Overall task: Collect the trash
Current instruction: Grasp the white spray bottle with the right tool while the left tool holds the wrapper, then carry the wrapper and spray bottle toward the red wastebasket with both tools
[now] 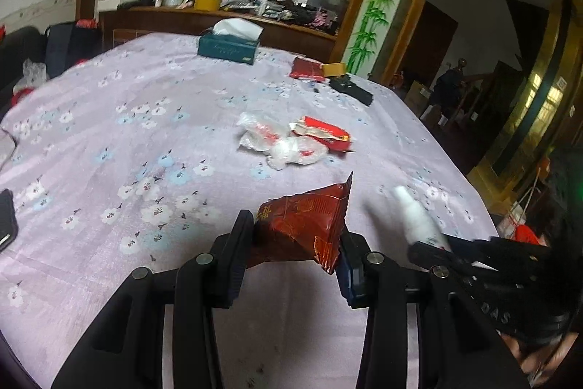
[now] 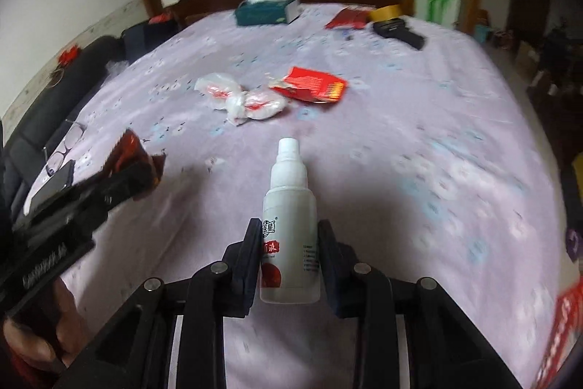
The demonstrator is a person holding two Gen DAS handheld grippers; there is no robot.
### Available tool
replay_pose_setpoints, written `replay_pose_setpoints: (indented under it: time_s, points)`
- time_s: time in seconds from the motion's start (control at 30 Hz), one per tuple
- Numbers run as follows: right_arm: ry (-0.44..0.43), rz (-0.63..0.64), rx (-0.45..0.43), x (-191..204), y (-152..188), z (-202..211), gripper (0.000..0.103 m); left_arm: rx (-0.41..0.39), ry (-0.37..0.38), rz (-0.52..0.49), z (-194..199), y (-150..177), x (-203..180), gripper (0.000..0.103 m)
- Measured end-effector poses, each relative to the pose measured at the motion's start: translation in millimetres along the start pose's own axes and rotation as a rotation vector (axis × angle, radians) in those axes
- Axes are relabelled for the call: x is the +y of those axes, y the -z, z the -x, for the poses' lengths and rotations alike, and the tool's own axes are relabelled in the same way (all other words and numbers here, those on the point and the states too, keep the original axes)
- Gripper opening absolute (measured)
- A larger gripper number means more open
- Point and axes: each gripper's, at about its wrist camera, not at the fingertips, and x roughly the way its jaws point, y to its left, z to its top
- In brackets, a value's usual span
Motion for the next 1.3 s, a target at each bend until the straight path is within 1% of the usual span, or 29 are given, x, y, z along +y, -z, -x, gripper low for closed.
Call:
replay_pose_setpoints:
  time_s: [0.03,0.13,0.33,0.53,0.8,1.3]
  points:
    - [0.035,-0.005,-0.023,-1.5,9.4,10.6,0.032,-0.006,-0.004,-0.015,3.6,1.6,-4.8,0.040]
    - [0.095,-0.037,-0.067,-9.4,31.5,32.8,0.032,-0.016,-0.009,-0.058,15.5,11.1,-21.2,0.040]
    - [0.215,-0.055,-0.142,-18.4,65.1,67.7,0.032,-0.002,-0.001,-0.117,25.2,31.6,-49.5,0.040]
    - [0.289,-0.046,-0.187,-21.6,86.7,85.5,0.032,0.002,0.005,-0.165,29.6,41.8,-72.8,0.040]
    - [0.305,-0.068,-0.206,-32.4,99.1,98.2,0.032,0.012,0.005,-0.203,31.4,50.1,-90.8,0.040]
    - [0.324,-0.080,-0.207,-37.5,106.1,100.6,0.033,0.029,0.002,-0.224,29.6,57.4,-99.5,0.040]
